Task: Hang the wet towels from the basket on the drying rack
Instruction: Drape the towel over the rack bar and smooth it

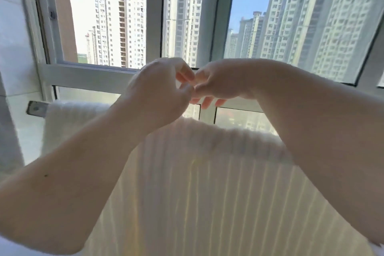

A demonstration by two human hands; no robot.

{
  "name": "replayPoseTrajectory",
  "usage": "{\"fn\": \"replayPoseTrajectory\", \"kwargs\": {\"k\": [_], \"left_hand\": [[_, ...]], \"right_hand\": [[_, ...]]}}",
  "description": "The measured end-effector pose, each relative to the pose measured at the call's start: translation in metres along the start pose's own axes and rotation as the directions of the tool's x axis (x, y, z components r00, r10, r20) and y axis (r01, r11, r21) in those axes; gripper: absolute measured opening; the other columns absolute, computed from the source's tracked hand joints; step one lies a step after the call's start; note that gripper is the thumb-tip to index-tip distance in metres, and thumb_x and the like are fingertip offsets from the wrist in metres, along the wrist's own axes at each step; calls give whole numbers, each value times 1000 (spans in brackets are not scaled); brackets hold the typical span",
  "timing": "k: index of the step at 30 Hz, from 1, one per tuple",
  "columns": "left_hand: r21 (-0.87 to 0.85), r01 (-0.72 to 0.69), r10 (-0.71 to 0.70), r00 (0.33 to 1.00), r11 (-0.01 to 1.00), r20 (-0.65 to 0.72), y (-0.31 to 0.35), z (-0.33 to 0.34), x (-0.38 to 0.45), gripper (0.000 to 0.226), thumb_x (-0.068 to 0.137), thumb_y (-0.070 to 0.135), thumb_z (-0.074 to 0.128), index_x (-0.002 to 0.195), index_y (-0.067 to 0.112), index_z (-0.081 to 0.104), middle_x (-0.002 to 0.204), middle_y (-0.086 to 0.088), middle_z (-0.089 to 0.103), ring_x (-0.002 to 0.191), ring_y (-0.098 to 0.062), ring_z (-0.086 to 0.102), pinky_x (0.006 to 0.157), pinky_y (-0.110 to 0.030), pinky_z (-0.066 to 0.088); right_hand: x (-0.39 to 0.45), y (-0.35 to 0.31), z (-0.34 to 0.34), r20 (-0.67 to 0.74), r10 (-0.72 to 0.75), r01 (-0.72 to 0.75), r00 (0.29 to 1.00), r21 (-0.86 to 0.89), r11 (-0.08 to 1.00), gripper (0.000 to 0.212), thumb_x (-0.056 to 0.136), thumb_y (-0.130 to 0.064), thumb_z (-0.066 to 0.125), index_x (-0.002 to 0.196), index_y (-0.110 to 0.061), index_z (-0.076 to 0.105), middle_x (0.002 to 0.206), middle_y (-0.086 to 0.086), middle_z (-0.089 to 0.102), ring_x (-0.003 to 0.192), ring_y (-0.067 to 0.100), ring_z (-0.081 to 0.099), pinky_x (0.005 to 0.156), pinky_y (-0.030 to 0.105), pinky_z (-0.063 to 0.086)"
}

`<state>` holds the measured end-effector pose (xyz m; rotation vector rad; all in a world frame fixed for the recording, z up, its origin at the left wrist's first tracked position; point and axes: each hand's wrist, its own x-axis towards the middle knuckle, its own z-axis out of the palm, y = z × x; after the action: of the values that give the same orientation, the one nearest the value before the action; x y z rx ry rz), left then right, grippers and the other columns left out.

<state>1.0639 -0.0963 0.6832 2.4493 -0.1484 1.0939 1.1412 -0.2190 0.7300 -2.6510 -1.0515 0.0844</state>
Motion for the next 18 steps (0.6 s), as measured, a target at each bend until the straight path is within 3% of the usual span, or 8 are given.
{"fn": "replayPoseTrajectory", "kwargs": {"k": [5, 9, 15, 18], "left_hand": [[-107, -143, 154, 983, 984, 100, 83, 39, -4, 14, 75, 43, 46, 86, 41, 54, 80, 26, 54, 79, 10, 52, 64, -9, 36], [-120, -211, 226, 967, 970, 122, 149, 71, -11, 13, 74, 47, 45, 86, 46, 52, 75, 29, 51, 71, 13, 50, 57, -3, 39], [-70, -278, 286, 943, 958, 170, 250, 132, -15, 20, 72, 52, 40, 82, 43, 55, 73, 20, 55, 67, 6, 51, 57, -11, 38], [-9, -320, 316, 930, 947, 188, 289, 158, -24, 19, 74, 49, 42, 81, 38, 56, 68, 14, 54, 61, 1, 49, 56, -17, 41]], "right_hand": [[-75, 73, -31, -3, 53, -53, 999, -29, 998, 31, 94, -40, 54, 123, -29, 58, 104, -13, 69, 91, 5, 69, 86, 32, 56], [-130, 126, -54, -18, 45, -46, 999, -16, 999, 12, 89, -45, 54, 94, -39, 63, 98, -15, 71, 90, 3, 69, 84, 30, 57], [-195, 208, -79, -25, 46, -47, 999, -44, 998, 20, 90, -23, 58, 74, -32, 66, 78, -14, 72, 74, -3, 68, 82, 28, 57], [-226, 241, -84, 20, 39, -37, 999, -70, 997, 16, 88, -24, 60, 76, -30, 68, 80, -14, 73, 74, -4, 67, 85, 28, 56]]}}
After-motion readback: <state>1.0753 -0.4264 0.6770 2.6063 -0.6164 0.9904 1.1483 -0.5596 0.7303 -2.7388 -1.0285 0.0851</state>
